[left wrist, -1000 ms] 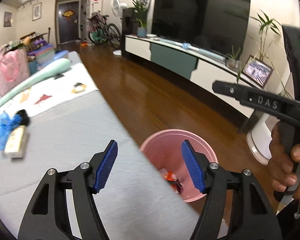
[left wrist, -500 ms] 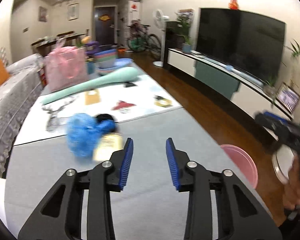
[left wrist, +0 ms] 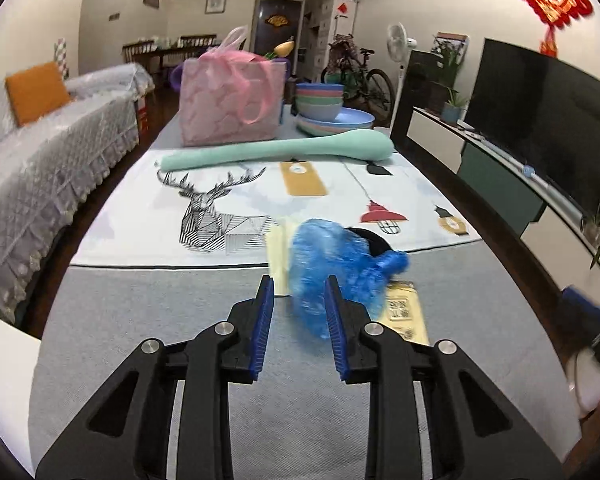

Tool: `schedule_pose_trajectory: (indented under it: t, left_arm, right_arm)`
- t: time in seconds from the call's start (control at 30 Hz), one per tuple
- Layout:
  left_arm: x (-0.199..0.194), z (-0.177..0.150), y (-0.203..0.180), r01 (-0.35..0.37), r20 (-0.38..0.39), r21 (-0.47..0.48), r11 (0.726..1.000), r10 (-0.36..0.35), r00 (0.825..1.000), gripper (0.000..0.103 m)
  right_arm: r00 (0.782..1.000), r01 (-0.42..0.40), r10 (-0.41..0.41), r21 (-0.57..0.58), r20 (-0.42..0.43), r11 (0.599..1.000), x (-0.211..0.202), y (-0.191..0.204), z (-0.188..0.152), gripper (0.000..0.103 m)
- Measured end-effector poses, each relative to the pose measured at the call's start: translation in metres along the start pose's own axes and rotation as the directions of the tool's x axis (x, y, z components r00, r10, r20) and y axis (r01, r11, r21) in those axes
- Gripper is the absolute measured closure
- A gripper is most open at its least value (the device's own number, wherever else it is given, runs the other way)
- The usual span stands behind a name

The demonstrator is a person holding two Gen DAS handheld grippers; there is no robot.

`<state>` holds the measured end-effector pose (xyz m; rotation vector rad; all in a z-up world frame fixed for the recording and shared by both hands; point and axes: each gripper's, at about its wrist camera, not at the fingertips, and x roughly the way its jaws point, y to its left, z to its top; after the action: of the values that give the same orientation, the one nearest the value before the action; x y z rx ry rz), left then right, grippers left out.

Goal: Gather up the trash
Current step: 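Grasp the blue plastic bag with the left tool while the right tool grasps the yellow tissue pack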

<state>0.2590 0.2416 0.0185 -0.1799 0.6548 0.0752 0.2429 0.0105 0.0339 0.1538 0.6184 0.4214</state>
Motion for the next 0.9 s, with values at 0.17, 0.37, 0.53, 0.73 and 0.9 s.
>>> schedule_pose_trajectory:
  t: [0.17,0.37,0.53,0.73,0.9]
  left_arm:
    - [0.002,0.009,0.020,0.012,0.009,0.003,1.000,-0.012,1.000,0.077]
    - [0.015,0.011,0.034,0.090,-0.030,-0.022,0.996,-0.090,0.995,0.077]
    - [0.029,0.011,0.032,0.167,-0.067,-0.029,0.985,-0.169,0.983,0.077]
    - [0.049,0.005,0.021,0.191,-0.122,-0.034,0.981,-0.194,0.973,0.061]
    - [0.058,0.002,0.016,0.213,-0.135,-0.045,0.976,-0.217,0.967,0.082]
  right_arm:
    - [0.998,0.003,-0.004,-0.016,-0.063,1.000,0.043,0.027,-0.007,0.049]
    - [0.986,0.013,-0.024,-0.067,-0.165,0.998,0.092,0.055,-0.018,0.036]
    - [0.972,0.040,-0.064,-0.111,-0.225,0.993,0.119,0.074,-0.028,0.035]
    - [0.955,0.122,-0.141,-0.087,-0.261,0.989,0.134,0.066,-0.031,0.037]
    - [0.954,0.132,-0.148,-0.079,-0.261,0.988,0.134,0.063,-0.032,0.049]
